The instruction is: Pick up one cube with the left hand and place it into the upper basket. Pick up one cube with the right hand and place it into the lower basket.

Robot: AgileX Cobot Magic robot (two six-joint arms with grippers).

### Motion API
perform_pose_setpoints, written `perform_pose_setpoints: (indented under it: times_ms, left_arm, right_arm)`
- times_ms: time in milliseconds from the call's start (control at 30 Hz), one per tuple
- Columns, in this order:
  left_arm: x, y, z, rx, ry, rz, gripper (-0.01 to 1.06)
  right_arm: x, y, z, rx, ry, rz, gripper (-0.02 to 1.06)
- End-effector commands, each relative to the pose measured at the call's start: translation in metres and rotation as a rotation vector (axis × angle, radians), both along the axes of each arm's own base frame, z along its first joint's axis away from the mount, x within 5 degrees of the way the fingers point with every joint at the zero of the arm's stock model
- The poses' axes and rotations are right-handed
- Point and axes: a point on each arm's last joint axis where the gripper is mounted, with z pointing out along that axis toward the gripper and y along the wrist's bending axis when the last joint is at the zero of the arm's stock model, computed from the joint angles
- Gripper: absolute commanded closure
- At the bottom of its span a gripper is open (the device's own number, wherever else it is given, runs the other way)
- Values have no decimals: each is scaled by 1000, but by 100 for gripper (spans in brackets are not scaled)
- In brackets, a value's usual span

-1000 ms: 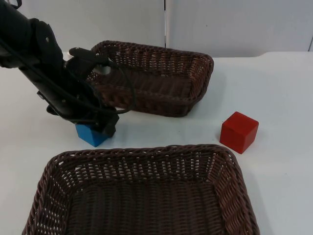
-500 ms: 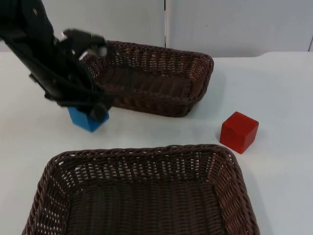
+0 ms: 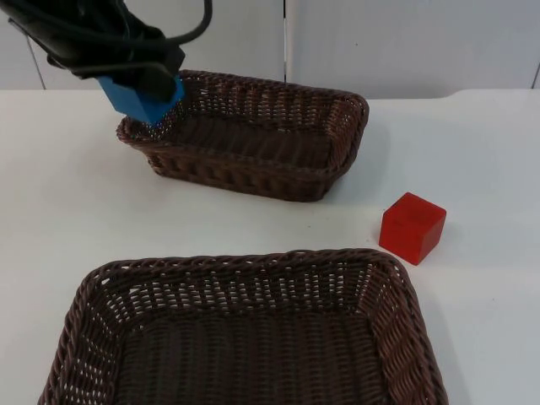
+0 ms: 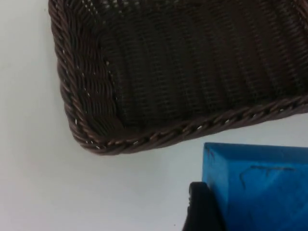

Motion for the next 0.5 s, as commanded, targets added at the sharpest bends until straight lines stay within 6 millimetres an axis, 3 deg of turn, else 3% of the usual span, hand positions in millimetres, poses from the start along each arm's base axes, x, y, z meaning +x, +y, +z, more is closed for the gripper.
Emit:
perform_pose_setpoints:
  times_ms: [0,467]
  left_arm:
    - [-1,0,8,-25,-12,14,105]
    - [-2,-1,8,-46,-7,23,105]
  right_arm:
    - [0,0,-2,-3,-1,-7,-1]
    - [0,0,-2,-3,-1,-7,-1]
